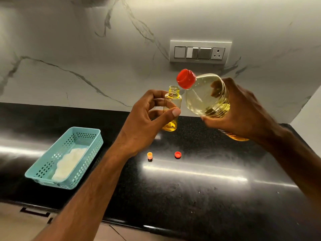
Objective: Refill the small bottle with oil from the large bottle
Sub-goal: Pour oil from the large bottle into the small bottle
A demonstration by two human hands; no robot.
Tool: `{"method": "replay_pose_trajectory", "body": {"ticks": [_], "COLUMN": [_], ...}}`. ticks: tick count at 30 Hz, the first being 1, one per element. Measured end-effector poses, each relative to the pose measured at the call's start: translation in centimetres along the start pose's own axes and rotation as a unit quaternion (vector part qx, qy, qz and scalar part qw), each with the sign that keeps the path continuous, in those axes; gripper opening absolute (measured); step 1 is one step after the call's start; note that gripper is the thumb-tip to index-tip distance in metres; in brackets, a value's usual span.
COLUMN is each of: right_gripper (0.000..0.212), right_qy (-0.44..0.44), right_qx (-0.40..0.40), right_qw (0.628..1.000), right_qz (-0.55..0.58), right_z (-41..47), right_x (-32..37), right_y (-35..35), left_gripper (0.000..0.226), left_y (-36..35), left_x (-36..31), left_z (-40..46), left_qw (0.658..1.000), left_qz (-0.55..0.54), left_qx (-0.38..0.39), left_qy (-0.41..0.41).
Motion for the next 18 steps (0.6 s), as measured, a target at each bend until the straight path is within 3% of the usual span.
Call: {"method": "replay_pose_trajectory", "body": {"ticks": [18], "right_gripper": [0.09], "right_qy": [0.054], "right_qx": [0.024], "right_qw": [0.994], "right_qz": [-0.091], "right_z": [1.3], "right_x": [0.6], "right_y": [1.0], "left_gripper": [0.037], "left_y": [0.4], "left_x": [0.4], "left_z": [0.2], "left_qw": [1.0], "left_qz": [0.012], "left_qx": [0.006], "left_qy": [-0.004]}}
Point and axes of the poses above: each hand's wrist, its own z-axis towards the middle knuckle, its own y-axis out of the back of the hand, x = y × z, the point moved 10 cm from there along z, towards the middle knuckle, and after that the axes turned 2 degrees about -y, right-handed, at the moved point
